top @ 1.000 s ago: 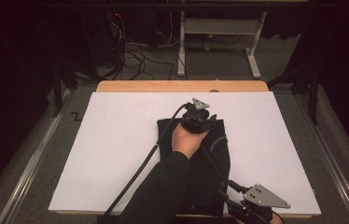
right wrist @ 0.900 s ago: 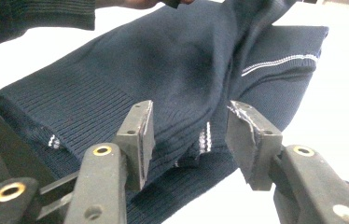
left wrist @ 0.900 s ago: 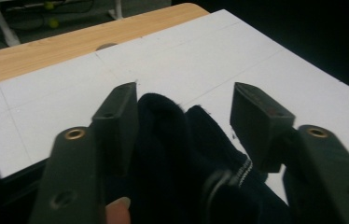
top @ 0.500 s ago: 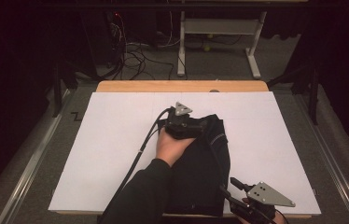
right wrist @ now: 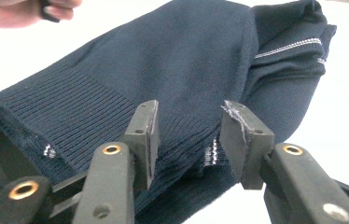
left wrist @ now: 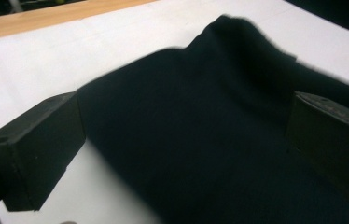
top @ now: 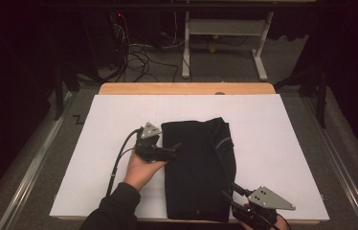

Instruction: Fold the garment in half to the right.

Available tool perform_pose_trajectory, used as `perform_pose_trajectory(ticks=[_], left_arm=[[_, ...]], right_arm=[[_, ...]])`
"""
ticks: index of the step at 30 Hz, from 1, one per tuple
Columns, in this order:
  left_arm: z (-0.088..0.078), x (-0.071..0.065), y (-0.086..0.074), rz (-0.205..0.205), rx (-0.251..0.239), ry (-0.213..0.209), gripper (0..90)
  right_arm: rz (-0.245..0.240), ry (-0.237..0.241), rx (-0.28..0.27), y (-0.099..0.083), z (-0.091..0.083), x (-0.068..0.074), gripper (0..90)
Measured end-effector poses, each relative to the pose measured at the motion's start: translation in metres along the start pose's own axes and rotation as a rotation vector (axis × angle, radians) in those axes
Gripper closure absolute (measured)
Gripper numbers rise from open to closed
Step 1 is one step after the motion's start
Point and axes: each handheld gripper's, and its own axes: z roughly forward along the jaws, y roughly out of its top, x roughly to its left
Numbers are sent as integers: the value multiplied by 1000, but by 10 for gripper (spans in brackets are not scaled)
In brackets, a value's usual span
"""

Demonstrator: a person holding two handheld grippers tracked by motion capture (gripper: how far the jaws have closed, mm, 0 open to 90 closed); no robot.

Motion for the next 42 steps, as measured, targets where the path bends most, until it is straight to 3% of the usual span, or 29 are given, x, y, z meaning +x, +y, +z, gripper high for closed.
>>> perform_pose_trajectory(ticks=[6,9,12,14,17,23,26,31,35,42], left_arm=[[-41,23,-33,7,-16,66,0],[-60,31,-51,16,-9,70,0],[-74,36,-66,7,-36,81,0],[-82,37,-74,3,-65,95,0],[-85,36,-80,0,-69,82,0],[-85,31,-80,20,-87,54,0],[-85,34,-82,19,-80,56,0],[-88,38,-85,6,-87,54,0],[-88,40,-85,-8,-90,51,0],[-84,39,-86,-10,-78,40,0]], right_arm=[[9,15,-16,3,1,-1,624],[7,14,-23,9,4,-2,646],[12,7,-36,20,11,-3,698],[14,3,-28,28,22,-5,753],[-4,-5,13,43,47,-9,900],[-30,-49,96,78,92,-16,900],[-51,-108,145,91,111,-20,900],[-12,-178,194,83,121,-40,900],[34,-218,211,65,114,-61,900],[95,-237,194,38,93,-86,900]])
